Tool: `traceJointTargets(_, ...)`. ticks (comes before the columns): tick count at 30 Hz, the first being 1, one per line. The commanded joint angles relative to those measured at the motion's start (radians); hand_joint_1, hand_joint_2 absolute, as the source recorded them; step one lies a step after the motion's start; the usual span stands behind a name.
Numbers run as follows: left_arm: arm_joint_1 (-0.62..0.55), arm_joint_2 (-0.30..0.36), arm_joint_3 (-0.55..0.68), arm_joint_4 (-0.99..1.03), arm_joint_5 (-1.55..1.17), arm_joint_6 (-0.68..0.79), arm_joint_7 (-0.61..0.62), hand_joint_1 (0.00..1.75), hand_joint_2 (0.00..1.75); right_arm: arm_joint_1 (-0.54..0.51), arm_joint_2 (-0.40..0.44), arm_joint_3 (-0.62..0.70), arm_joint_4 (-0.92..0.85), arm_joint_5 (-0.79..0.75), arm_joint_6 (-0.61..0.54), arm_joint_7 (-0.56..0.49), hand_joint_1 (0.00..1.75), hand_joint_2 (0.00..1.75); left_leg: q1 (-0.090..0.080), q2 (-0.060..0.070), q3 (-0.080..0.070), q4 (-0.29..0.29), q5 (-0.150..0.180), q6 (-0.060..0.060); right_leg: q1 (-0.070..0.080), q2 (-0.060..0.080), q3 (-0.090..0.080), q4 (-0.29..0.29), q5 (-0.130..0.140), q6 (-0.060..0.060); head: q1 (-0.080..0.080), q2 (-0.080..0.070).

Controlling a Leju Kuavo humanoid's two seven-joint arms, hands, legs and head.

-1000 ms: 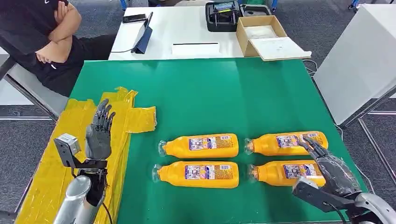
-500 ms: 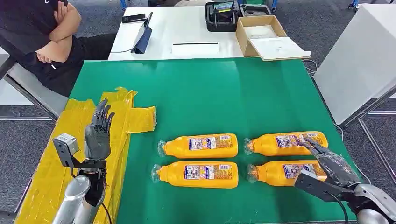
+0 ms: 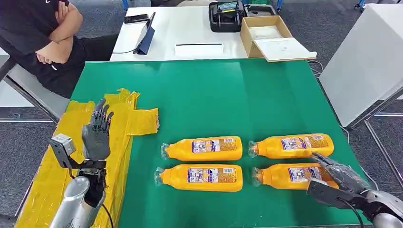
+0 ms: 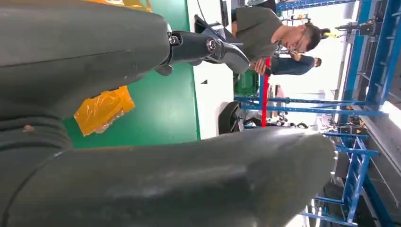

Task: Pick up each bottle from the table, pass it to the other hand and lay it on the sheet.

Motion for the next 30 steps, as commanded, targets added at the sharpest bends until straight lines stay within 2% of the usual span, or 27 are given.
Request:
traceJointTargets(1,-0.031,0.016,-0.023,0.072,0.001,0.000,0.000,0.00,0.00,-0.010,-0.010,0.043,0.051,-0.004,0.007,0.005,0.00,1.75,0.000,0.000,0.003,-0.001,0.000,-0.002,0.000,-0.002,0.004,-0.001,0.000,0.000,0.000,0.000)
traceJointTargets(5,-0.031,0.016,-0.024,0.072,0.001,0.000,0.000,0.00,0.00,-0.013,-0.009,0.044,0.050,-0.006,0.009,0.006,0.00,1.75,0.000,0.000,0.006,-0.001,-0.001,-0.003,0.000,-0.003,0.006,-0.001,-0.001,0.000,0.000,0.000)
traceJointTargets(11,-0.033,0.020,-0.019,0.080,0.015,0.003,-0.006,0.00,0.00,0.032,-0.081,0.048,0.029,-0.055,0.045,0.038,0.00,1.75,-0.001,-0.001,0.004,0.000,-0.001,-0.002,0.000,-0.004,0.005,0.000,-0.002,0.000,0.000,0.000)
traceJointTargets(19,0.012,-0.004,0.006,0.013,0.017,0.015,0.003,0.00,0.00,-0.017,-0.047,0.111,0.136,0.023,0.044,0.084,0.00,1.75,0.000,0.001,0.006,-0.001,-0.001,-0.002,0.001,-0.002,0.006,-0.002,-0.001,0.000,0.000,0.000)
traceJointTargets(25,0.037,-0.015,0.018,-0.017,0.016,0.023,0.006,0.00,0.00,-0.103,0.003,0.152,0.286,0.115,0.017,0.088,0.00,1.75,0.001,0.003,0.007,-0.002,-0.002,-0.003,0.001,-0.001,0.008,-0.003,0.000,0.000,0.000,0.000)
traceJointTargets(29,0.035,-0.012,0.012,-0.017,0.022,0.024,0.011,0.00,0.00,-0.129,0.003,0.182,0.357,0.151,0.013,0.081,0.00,1.75,0.001,0.002,0.009,-0.002,-0.002,-0.003,0.001,-0.002,0.010,-0.003,-0.001,0.000,0.000,0.000)
traceJointTargets(30,0.038,-0.012,0.011,-0.021,0.023,0.025,0.012,0.00,0.00,-0.122,-0.005,0.185,0.356,0.150,0.013,0.078,0.00,1.75,0.001,0.001,0.006,-0.002,-0.001,-0.002,0.001,-0.002,0.006,-0.003,0.000,0.000,0.000,0.000)
